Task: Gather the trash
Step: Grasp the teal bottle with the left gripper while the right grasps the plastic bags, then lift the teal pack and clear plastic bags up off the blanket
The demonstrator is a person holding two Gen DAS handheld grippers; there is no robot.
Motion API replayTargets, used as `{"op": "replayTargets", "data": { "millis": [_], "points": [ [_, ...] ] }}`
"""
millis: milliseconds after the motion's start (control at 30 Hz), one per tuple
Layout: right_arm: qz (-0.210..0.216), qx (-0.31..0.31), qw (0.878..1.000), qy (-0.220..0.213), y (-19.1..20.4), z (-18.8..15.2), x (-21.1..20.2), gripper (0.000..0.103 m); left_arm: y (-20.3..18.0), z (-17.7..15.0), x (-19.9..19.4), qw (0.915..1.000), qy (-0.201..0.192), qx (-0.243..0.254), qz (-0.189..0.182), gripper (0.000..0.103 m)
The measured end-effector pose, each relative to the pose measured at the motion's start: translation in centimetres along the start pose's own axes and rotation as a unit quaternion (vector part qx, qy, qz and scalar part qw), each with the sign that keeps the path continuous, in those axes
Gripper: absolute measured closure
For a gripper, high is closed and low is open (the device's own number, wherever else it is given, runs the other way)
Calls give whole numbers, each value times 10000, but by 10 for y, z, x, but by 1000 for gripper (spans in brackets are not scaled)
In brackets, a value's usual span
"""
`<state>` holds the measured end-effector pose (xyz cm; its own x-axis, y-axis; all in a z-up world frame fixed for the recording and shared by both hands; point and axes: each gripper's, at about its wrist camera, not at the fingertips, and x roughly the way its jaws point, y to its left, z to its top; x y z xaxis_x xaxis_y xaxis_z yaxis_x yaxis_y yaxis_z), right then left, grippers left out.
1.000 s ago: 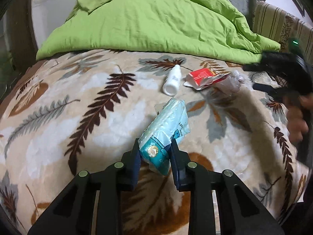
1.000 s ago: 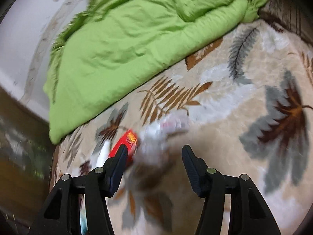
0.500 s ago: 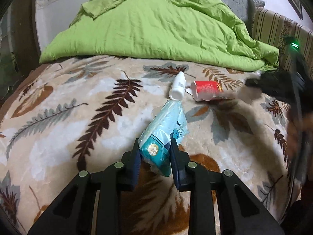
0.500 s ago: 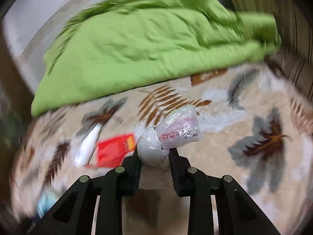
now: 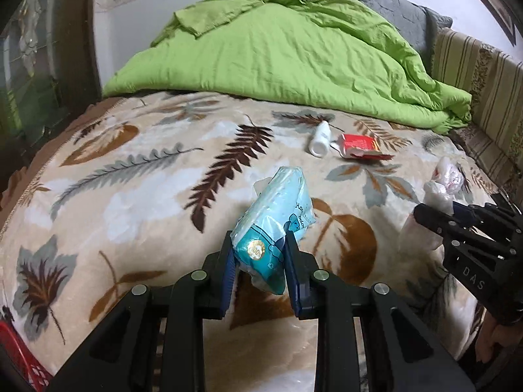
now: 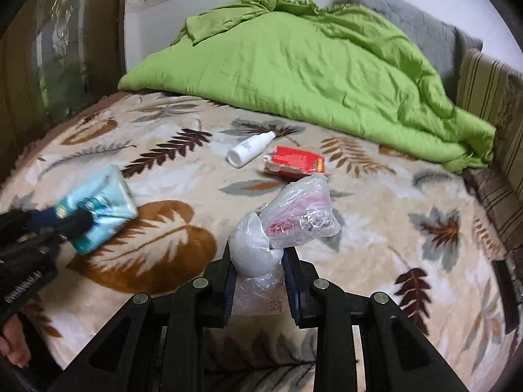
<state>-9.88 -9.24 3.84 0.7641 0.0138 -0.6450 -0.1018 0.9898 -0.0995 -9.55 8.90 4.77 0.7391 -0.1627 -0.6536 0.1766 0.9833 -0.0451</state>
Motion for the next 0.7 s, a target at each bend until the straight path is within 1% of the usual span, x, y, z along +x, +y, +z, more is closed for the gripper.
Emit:
{"op": "replayTargets", "data": {
  "millis": [67, 200, 433, 700],
  "points": [
    [-174, -131, 9998, -10, 5, -2, 0, 74, 3, -1, 1, 10000, -3, -87, -16, 77],
    [-274, -200, 9994, -91, 8, 0, -4, 74, 3, -2, 2, 9999, 20, -112, 52, 77],
    [-323, -407, 9981, -326, 14, -1, -15, 74, 3, -4, 0, 9999, -22, -62, 116, 77],
    [-323, -425, 9980, -336, 15, -1, -15, 74, 6, -5, 0, 9998, -8, -126, 132, 77]
  ]
}}
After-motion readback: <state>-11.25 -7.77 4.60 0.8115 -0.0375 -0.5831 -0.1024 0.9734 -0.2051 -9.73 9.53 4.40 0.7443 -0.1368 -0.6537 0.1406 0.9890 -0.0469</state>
